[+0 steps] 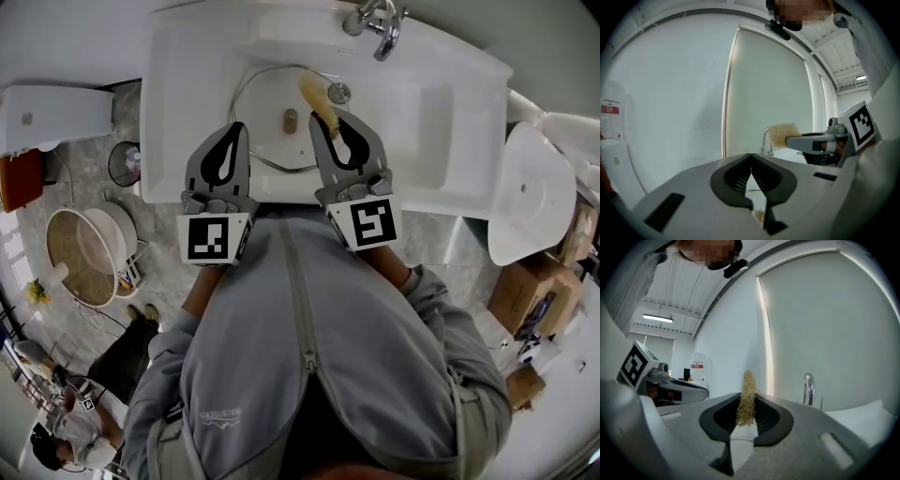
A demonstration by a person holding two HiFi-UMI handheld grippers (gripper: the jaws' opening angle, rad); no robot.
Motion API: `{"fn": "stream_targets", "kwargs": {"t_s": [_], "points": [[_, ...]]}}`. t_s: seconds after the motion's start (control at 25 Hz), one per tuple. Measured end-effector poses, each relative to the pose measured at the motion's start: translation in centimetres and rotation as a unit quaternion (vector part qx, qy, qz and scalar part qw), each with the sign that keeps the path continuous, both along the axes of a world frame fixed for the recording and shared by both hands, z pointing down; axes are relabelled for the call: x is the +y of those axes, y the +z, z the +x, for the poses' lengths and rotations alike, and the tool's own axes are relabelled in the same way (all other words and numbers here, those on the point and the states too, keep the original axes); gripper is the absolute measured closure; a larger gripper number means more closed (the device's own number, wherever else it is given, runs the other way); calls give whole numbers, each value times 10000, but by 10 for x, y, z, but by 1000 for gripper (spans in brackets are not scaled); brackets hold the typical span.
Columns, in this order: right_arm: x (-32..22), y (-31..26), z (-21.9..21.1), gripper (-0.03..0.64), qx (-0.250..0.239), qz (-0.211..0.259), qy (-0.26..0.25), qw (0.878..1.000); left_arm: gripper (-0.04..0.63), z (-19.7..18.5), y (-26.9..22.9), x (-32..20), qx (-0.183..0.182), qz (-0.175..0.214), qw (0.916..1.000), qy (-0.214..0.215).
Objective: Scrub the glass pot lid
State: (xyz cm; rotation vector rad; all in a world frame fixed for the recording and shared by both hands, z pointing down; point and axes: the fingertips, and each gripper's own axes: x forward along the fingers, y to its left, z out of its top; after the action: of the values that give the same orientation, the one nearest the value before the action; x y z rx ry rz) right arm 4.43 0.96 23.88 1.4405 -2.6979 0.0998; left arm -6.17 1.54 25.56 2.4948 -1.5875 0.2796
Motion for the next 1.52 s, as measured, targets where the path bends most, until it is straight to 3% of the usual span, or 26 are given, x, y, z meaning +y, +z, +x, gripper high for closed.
{"fn": "stream_targets", "kwargs": {"t_s": [0.36, 0.72, 0.92, 1.08, 1.12, 1.2, 1.36, 1.52], "points": [[-16, 47, -18, 561, 111, -408, -82, 9991, 589, -8, 55, -14, -34, -507, 9987, 100], [-21, 105, -34, 561, 388, -775, -265, 9959, 588, -27, 150, -14, -73, -1739, 9847, -66], [-27, 118, -40, 560, 432, -856, -321, 9949, 586, -33, 187, -7, 148, -2609, 9652, -119], [-35, 124, -43, 561, 415, -872, -323, 9948, 583, -39, 204, -5, 311, -3040, 9518, -262], [-36, 124, -43, 561, 414, -882, -328, 9947, 572, -39, 207, -5, 348, -3148, 9482, -263], [-38, 124, -43, 561, 410, -895, -348, 9945, 463, -36, 212, -2, 447, -3405, 9389, -230], [-43, 125, -44, 561, 359, -953, -377, 9941, 442, -32, 226, 5, 622, -3929, 9172, -247], [-51, 124, -44, 561, 294, -971, -376, 9941, 411, -31, 241, 12, 1191, -4488, 8842, -515]]}}
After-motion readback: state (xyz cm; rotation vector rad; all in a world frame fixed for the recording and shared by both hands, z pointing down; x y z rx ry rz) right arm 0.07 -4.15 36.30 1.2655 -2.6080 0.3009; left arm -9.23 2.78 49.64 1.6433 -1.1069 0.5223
